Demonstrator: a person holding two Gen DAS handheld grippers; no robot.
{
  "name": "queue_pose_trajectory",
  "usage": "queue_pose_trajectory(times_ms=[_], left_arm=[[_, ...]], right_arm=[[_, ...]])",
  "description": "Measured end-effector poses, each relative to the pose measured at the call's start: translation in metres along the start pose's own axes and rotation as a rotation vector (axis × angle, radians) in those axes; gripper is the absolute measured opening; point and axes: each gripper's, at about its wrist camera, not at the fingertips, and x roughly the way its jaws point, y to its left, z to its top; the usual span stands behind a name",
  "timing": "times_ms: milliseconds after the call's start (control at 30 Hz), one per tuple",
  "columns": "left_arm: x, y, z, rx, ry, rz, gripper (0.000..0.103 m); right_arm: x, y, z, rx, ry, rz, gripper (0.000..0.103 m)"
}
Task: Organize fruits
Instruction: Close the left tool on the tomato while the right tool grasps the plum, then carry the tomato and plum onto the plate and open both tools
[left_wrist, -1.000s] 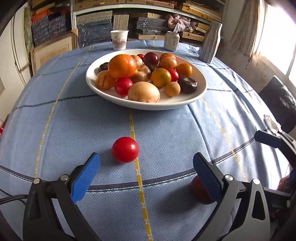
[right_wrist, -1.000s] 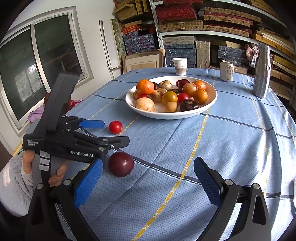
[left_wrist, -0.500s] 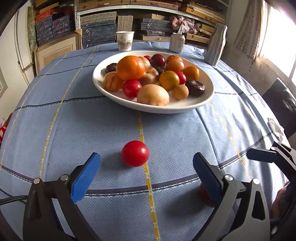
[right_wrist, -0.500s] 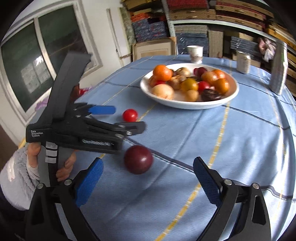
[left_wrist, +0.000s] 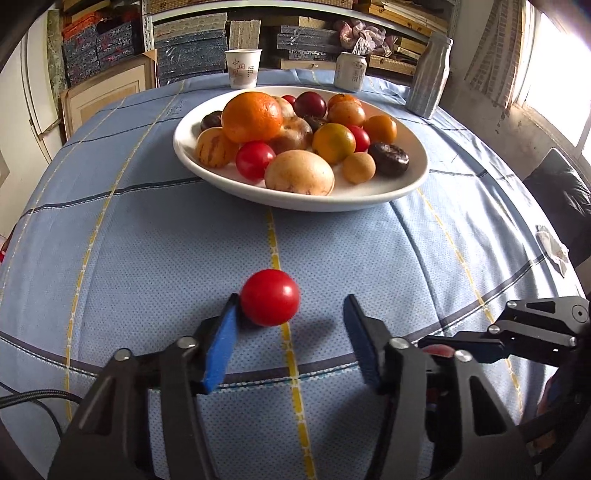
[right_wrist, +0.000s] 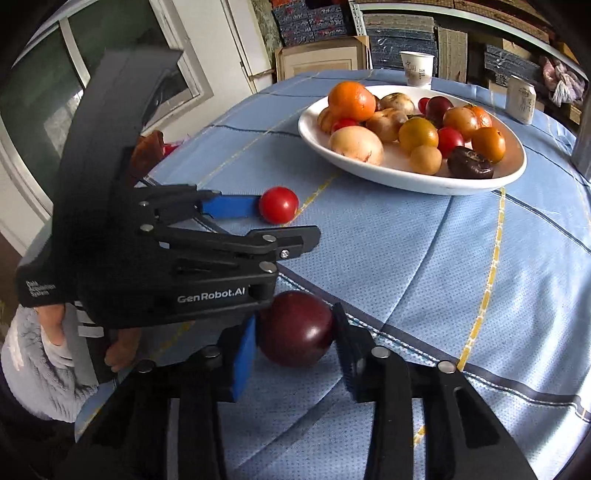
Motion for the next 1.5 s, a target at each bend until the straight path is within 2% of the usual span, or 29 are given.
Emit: queue_pose_trajectory(times_ms=[67, 100, 233, 567, 767, 900, 1067, 1167, 1300, 1500], left_arm=[[0.000, -0.001, 0.000, 0.006, -0.002, 0.003, 0.033], [-0.001, 0.000, 0.000, 0.005, -0.003, 0.000, 0.031], [-0.001, 0.003, 0.001, -0.012, -0.003, -0.017, 0.031], [-0.018, 0.000, 0.000, -0.004, -0.062, 0.023, 0.031], [-0.060, 0.013, 0.001, -0.050, -0.174, 0.050, 0.031], [-0.090, 0.025, 0.020, -0.054, -0.203, 0.084, 0.031], [-0.141, 0.038, 0.073, -0.088, -0.294, 0.108, 0.031], [-0.153, 0.032, 0.102, -0.087, -0.334, 0.104, 0.031], [-0.132, 0.022, 0.132, -0.095, -0.324, 0.078, 0.031], [-0.069, 0.027, 0.155, -0.132, -0.258, 0.074, 0.031]], right_arm=[[-0.001, -0.002, -0.001, 0.012, -0.005, 0.014, 0.038], [-0.002, -0.003, -0.001, 0.015, -0.007, 0.017, 0.038], [-0.009, -0.005, -0.004, 0.026, -0.036, 0.016, 0.038], [-0.025, -0.015, -0.009, 0.066, -0.096, 0.011, 0.038], [-0.068, -0.039, -0.014, 0.144, -0.244, -0.027, 0.038], [-0.118, -0.070, -0.004, 0.233, -0.353, -0.039, 0.038], [-0.191, -0.089, 0.043, 0.245, -0.500, -0.094, 0.038], [-0.220, -0.088, 0.075, 0.226, -0.586, -0.090, 0.038], [-0.209, -0.087, 0.104, 0.216, -0.597, -0.046, 0.038], [-0.133, -0.095, 0.139, 0.237, -0.479, 0.009, 0.038]])
